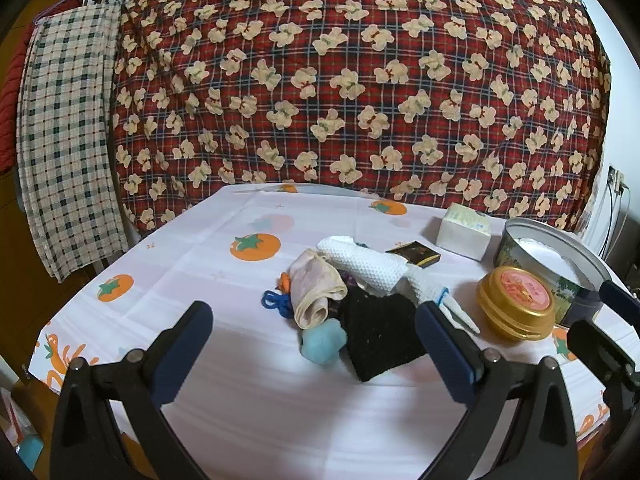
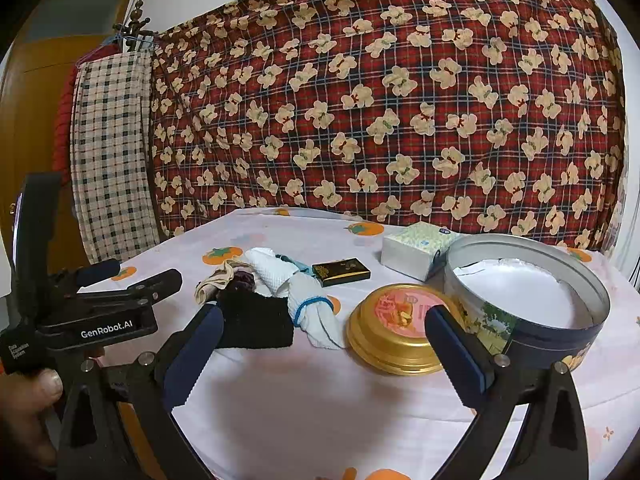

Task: Organize soft objects
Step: 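Move both grippers toward the pile of soft items, then grasp the beige cloth with the left gripper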

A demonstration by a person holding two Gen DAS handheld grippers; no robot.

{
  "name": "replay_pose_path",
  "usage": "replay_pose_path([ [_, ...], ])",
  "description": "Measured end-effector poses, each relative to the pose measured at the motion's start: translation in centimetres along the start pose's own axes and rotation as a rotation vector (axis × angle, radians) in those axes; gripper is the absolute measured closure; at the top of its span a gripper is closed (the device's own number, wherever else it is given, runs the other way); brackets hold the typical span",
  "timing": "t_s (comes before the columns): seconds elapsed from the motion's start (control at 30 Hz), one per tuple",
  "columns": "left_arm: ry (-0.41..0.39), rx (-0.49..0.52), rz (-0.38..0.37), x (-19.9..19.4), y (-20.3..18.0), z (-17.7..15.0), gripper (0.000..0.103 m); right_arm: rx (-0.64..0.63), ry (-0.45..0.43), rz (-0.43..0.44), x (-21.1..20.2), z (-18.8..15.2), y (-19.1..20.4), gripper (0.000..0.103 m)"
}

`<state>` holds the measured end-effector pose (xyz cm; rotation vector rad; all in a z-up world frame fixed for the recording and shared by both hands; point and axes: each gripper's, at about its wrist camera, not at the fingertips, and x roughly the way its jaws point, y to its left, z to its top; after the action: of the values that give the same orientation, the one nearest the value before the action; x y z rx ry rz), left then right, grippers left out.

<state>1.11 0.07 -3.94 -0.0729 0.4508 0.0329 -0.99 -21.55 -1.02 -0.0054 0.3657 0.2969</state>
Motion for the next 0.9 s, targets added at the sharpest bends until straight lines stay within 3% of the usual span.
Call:
replay_pose_path([
  [0.47,0.003,0.007,0.002,0.1,0.0,0.2,0.000,-0.002,0.000,-0.001,0.1,-0.2,0.2,0.001],
  [0.73,0.031,-0.048,0.122,2.4,3.9,0.7,0.000,0.020,0.019,-0.009,0.7,-1.8,-0.3,0.001],
  [0.9,0.054,-0.091,0.140,3.4,6.0,0.7,0.000,0.022,0.028,0.003,0.9,-2.0,-0.4,0.001],
])
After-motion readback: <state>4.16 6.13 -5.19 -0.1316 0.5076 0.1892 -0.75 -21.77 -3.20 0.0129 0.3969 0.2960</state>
